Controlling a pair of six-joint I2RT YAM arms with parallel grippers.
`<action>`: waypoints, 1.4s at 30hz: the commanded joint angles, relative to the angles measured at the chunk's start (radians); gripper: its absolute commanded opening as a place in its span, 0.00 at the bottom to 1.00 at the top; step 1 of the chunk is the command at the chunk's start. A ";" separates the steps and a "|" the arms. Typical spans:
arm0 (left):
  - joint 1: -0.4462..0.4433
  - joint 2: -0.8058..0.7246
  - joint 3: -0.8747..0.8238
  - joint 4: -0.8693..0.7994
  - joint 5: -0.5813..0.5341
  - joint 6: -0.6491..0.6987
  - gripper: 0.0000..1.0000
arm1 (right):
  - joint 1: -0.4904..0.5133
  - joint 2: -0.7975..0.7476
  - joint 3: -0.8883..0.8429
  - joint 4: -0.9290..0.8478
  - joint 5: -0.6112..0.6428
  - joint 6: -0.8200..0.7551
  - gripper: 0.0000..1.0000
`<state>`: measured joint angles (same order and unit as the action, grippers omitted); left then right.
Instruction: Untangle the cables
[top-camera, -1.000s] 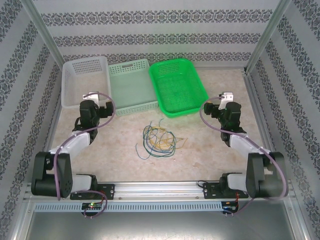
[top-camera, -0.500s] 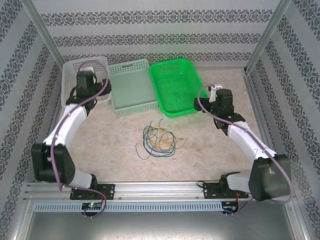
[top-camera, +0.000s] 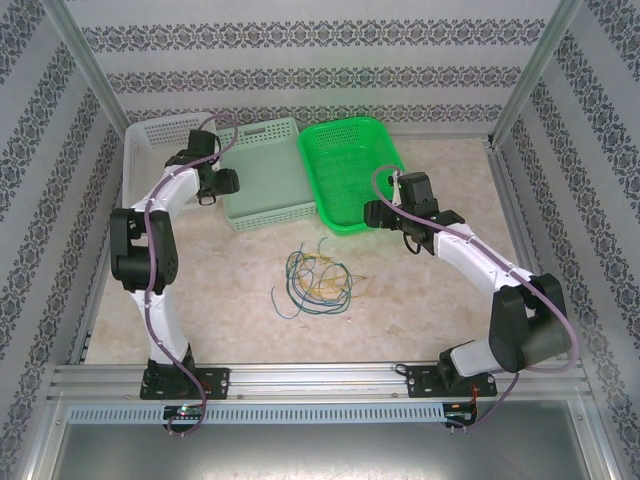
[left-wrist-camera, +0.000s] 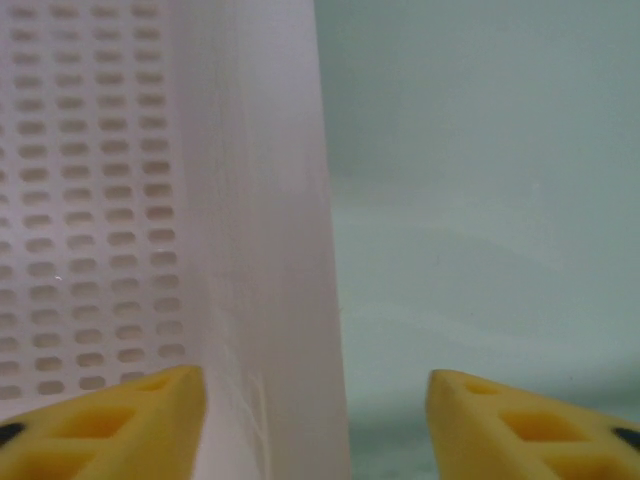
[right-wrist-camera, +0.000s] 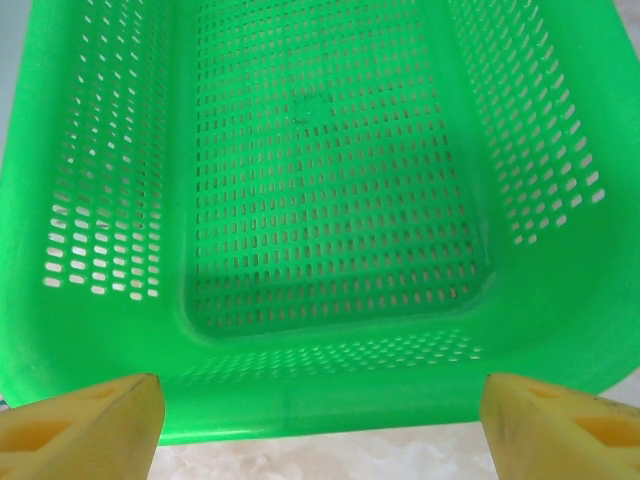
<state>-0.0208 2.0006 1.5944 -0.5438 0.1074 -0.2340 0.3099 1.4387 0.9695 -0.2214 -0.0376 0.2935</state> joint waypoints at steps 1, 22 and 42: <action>-0.022 -0.008 0.029 -0.039 0.064 -0.020 0.52 | -0.011 -0.016 0.000 -0.023 0.027 0.041 0.83; -0.286 0.028 0.059 0.011 0.009 0.039 0.45 | -0.029 -0.474 -0.262 -0.310 -0.041 0.252 0.77; -0.286 -0.078 -0.117 0.023 -0.053 0.183 0.23 | -0.013 -0.133 0.042 -0.268 0.086 -0.013 0.84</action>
<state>-0.3012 1.9450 1.5261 -0.4946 0.0406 -0.0990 0.3096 1.2201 0.9176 -0.5205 0.0376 0.4225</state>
